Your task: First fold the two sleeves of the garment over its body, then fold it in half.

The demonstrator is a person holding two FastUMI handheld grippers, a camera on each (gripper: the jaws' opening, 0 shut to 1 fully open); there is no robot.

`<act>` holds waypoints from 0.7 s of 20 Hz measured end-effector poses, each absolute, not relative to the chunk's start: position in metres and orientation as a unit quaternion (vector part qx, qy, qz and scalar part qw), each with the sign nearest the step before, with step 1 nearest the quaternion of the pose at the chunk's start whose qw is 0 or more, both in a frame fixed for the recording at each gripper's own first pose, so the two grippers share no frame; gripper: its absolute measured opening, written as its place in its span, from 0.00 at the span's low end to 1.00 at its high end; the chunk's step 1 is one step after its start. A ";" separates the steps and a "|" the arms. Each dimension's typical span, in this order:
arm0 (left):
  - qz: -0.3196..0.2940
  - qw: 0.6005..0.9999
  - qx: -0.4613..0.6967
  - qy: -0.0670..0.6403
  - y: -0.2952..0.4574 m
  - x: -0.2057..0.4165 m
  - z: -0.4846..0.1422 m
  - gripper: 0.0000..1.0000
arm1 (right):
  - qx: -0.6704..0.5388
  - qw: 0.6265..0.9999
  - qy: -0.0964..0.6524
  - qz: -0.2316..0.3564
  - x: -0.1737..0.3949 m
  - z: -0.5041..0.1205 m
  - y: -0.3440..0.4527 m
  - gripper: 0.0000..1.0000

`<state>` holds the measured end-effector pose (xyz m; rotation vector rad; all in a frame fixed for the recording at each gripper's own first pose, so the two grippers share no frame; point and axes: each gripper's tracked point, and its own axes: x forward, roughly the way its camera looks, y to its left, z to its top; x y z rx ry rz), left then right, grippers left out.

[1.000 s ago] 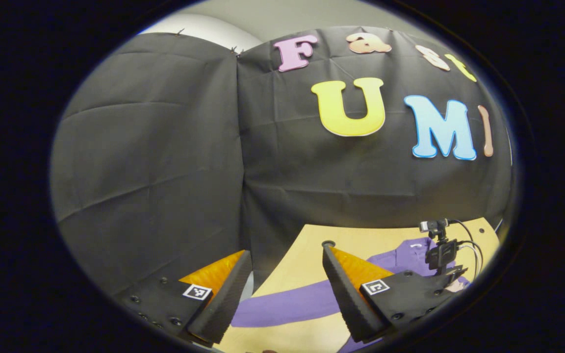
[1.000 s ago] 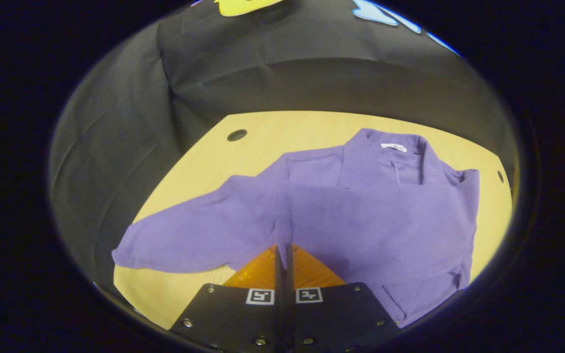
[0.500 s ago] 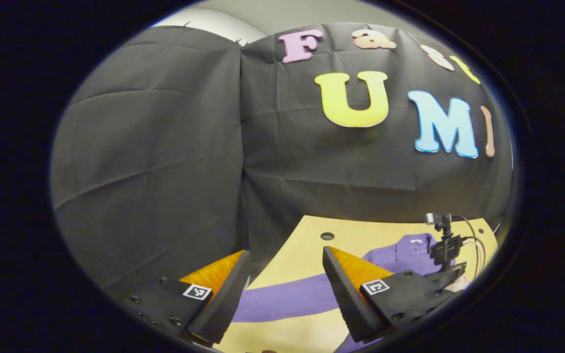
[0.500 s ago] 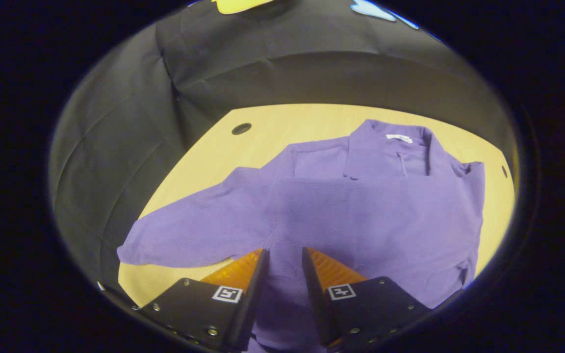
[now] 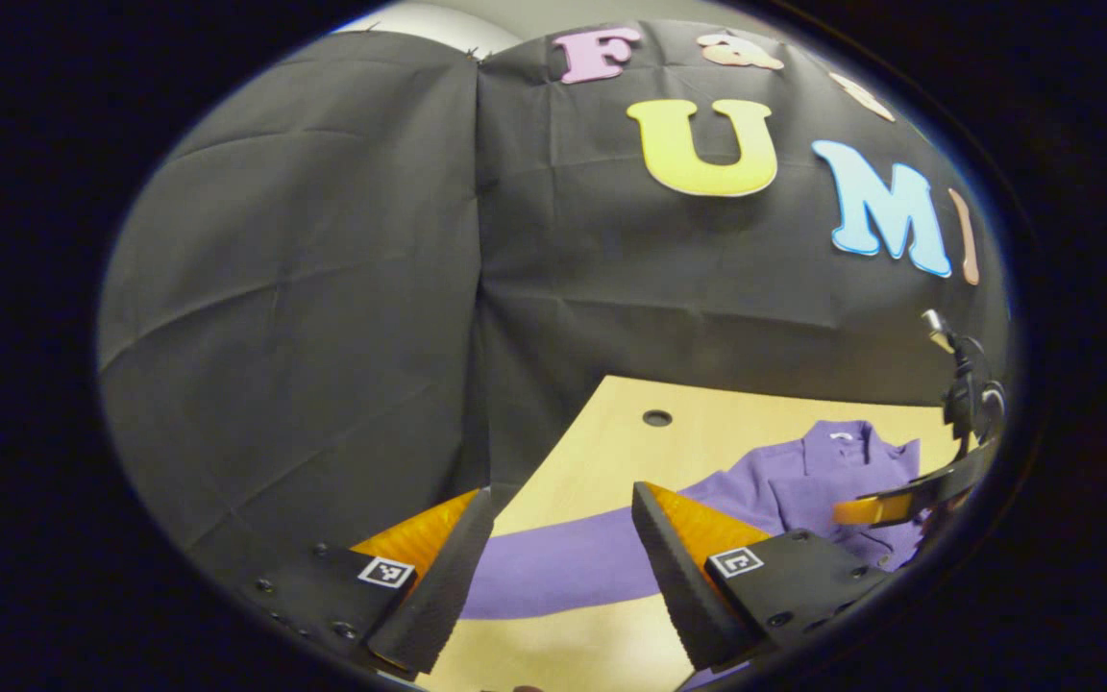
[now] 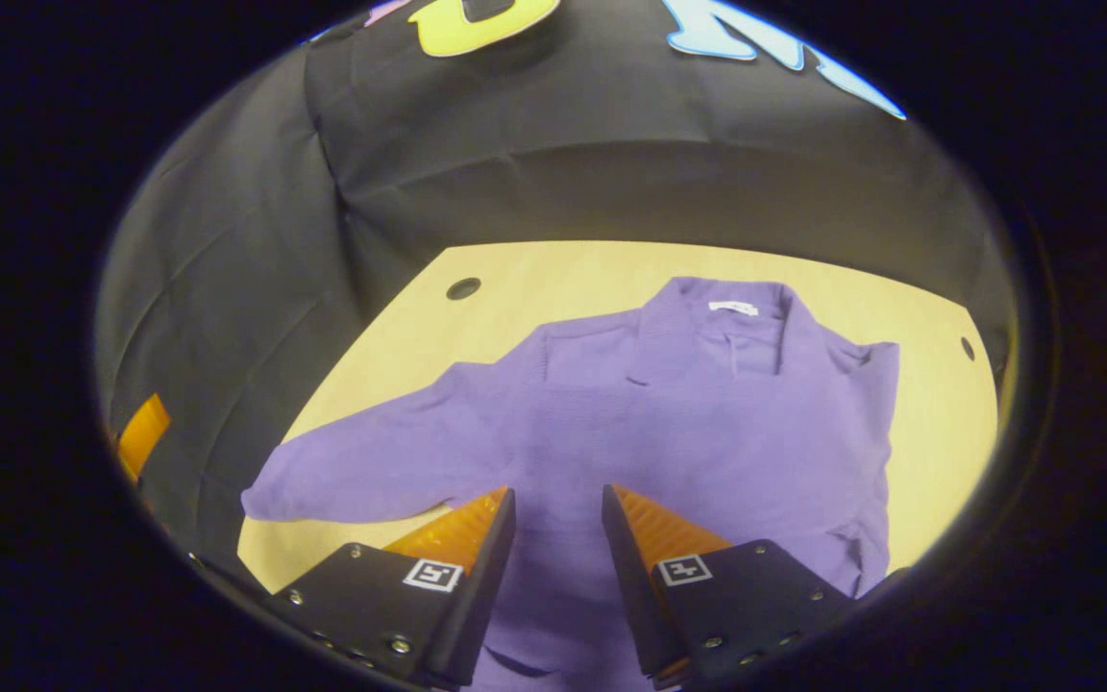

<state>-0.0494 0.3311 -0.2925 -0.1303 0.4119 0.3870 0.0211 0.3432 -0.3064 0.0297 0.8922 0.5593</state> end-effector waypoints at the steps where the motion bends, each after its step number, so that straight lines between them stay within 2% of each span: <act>1: 0.198 0.954 -0.070 0.212 0.338 -0.048 -0.310 1.00 | 0.011 0.866 0.426 0.262 0.019 -0.303 0.334 0.59; 4: 0.210 0.945 -0.077 0.237 0.352 -0.049 -0.353 0.96 | 0.003 0.868 0.429 0.249 0.015 -0.300 0.313 0.59; 5: 0.213 0.943 -0.079 0.245 0.356 -0.049 -0.367 1.00 | 0.002 0.869 0.430 0.244 0.012 -0.300 0.306 0.59; 14: 0.235 0.909 -0.095 0.331 0.380 -0.066 -0.473 1.00 | 0.002 0.864 0.454 0.216 -0.025 -0.298 0.251 0.59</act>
